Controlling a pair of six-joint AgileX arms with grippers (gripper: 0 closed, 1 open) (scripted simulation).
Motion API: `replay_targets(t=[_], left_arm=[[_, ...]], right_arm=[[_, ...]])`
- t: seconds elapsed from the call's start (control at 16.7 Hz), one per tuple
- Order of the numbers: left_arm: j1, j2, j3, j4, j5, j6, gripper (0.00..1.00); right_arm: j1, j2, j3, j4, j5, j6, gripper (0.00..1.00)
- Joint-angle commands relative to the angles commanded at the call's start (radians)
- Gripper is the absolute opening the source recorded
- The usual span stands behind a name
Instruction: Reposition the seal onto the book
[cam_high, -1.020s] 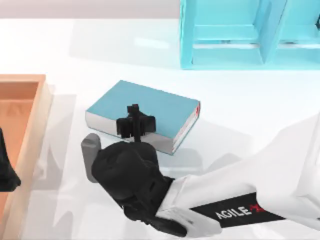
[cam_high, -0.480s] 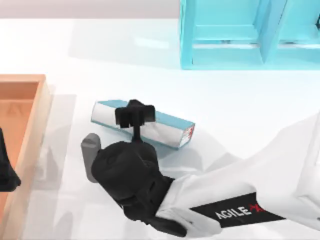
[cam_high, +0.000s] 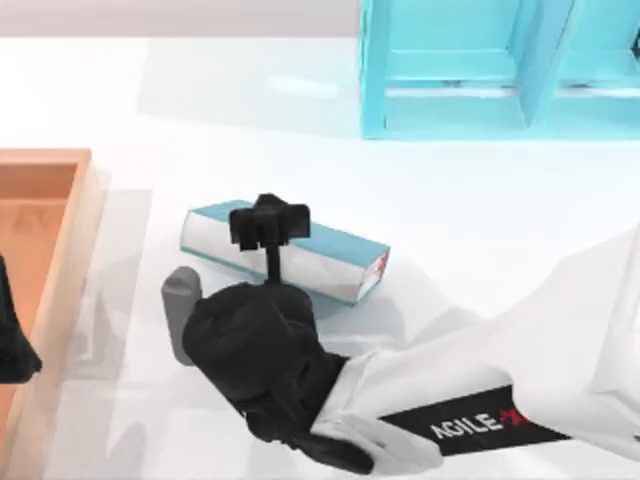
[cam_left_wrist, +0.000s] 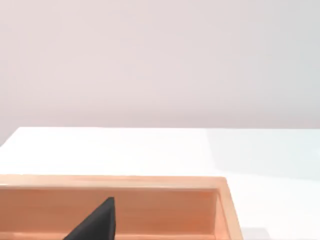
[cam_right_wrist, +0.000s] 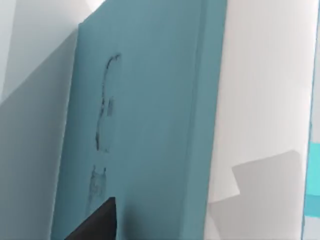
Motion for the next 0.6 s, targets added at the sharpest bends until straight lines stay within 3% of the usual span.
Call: replay_targets(t=[0.24,0.6], left_arm=[[0.0,0.0,0.0,0.0,0.0,0.0,1.0],[0.0,0.0,0.0,0.0,0.0,0.0,1.0]], right_arm=[[0.084,-0.022,-0.018,-0.114,0.066,0.106,1.0],[0.308,-0.112,-0.05,-0.475,0.236,0.439,1.0]])
